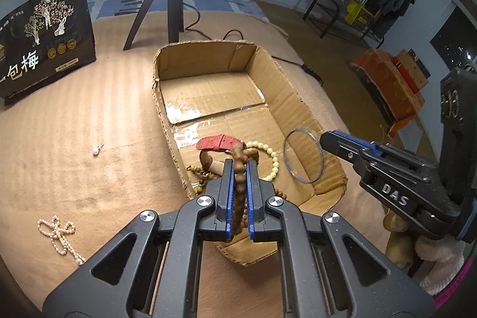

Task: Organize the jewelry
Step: 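Open left gripper to drop the bead strand in the box while right gripper drops the bangle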

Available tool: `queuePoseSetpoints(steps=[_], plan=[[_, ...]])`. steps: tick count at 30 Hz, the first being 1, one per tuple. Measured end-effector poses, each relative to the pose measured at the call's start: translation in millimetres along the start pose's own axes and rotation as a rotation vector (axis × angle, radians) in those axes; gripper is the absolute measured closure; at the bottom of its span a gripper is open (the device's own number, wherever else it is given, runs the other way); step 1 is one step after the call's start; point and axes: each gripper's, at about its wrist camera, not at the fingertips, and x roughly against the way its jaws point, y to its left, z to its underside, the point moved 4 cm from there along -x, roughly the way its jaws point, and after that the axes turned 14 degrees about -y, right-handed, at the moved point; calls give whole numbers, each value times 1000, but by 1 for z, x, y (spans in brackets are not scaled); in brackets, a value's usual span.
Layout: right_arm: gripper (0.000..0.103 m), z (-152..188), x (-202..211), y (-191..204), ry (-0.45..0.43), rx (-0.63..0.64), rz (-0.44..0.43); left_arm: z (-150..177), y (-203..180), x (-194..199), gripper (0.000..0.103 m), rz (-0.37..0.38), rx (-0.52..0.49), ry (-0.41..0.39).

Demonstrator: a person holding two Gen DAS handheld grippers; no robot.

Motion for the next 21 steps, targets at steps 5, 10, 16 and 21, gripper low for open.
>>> queuePoseSetpoints(steps=[5, 10, 16, 21], plan=[[73, -2, 3, -1, -12, -2, 12, 1, 5, 3, 63, -22, 0, -10], [64, -2, 7, -1, -17, -3, 15, 0, 12, 11, 63, -37, 2, -19], [45, -5, 17, 5, -45, -6, 2, -2, 24, 28, 63, -47, -2, -37], [31, -8, 28, 19, -74, -7, -29, -5, 42, 50, 63, -74, 1, -59]])
